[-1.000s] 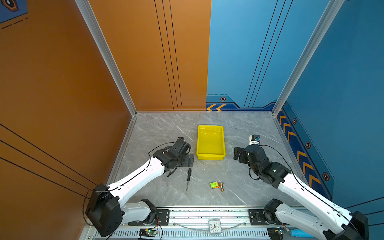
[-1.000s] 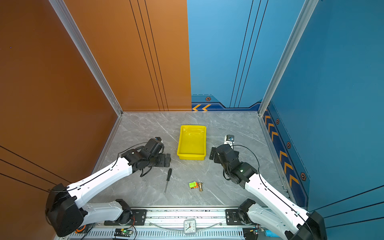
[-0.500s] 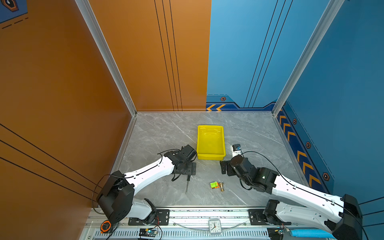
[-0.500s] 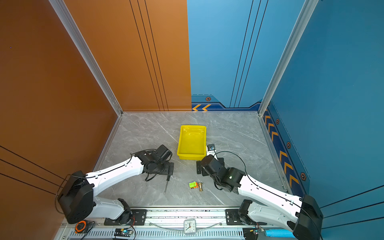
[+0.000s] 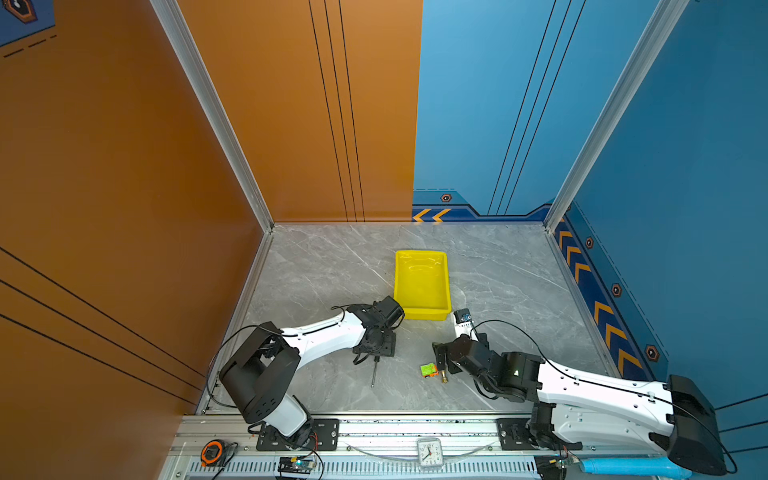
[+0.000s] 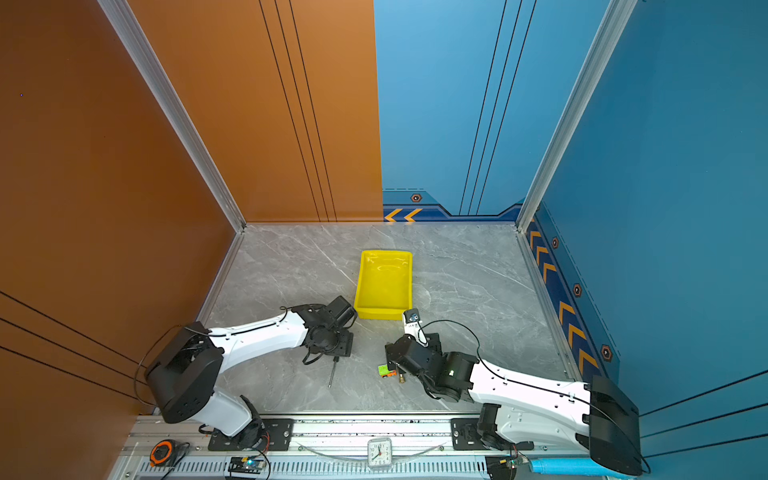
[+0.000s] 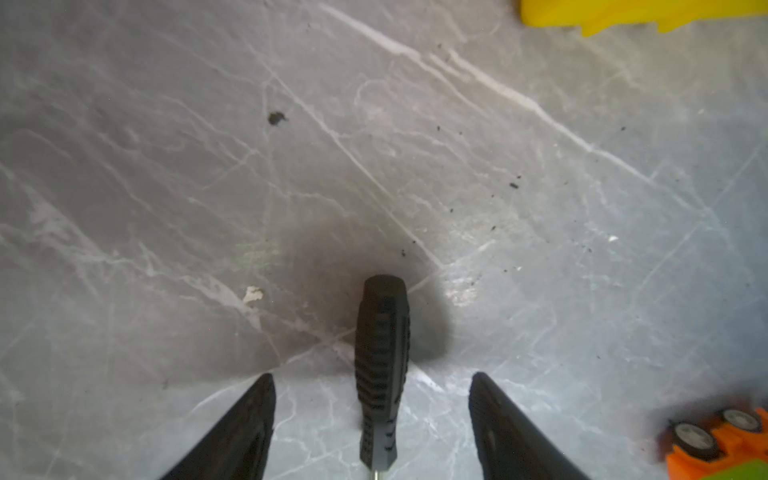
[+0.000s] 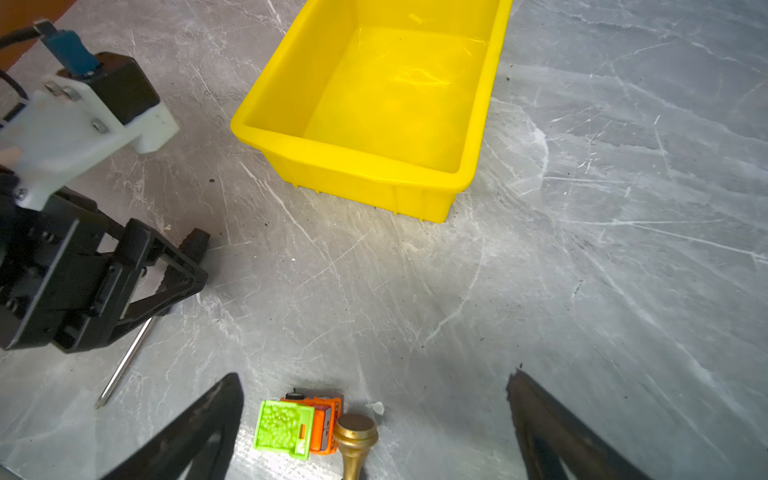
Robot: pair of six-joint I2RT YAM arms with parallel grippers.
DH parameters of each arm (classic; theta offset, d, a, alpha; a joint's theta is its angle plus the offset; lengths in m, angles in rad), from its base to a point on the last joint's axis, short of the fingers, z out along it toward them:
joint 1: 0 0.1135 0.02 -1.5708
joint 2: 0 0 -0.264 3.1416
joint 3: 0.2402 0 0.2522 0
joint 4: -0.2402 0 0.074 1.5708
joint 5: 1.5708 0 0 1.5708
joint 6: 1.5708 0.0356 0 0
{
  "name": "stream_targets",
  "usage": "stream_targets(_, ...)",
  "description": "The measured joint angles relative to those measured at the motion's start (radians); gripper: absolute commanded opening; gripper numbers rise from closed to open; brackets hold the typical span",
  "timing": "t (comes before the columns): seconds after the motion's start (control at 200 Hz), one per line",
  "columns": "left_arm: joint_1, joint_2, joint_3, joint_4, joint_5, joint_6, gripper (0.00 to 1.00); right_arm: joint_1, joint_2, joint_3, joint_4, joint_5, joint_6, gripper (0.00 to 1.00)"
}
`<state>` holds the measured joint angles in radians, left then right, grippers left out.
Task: Put the screwdriver in the bin
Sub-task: 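Lower the left gripper and close it on the screwdriver handle, then lift the screwdriver with the left gripper and carry it over the yellow bin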
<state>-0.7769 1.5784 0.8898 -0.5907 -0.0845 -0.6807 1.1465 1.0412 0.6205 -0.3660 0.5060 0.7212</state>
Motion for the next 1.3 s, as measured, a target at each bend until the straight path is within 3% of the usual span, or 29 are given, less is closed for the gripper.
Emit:
stream_targets(0.285,-0.022,0.032,-0.004,0.016,-0.020,-0.011,0.53,0.001,-0.010,0.000,-0.001,0.032,0.013,1.00)
stream_targets(0.896,-0.029,0.033,-0.006,0.045,-0.038,-0.025,0.01,0.006,-0.074,0.000,-0.030,0.104,0.020,1.00)
stream_targets(1.301,-0.006,-0.100,0.001,-0.030,-0.035,-0.012,0.00,-0.003,-0.076,0.023,-0.046,0.129,0.000,1.00)
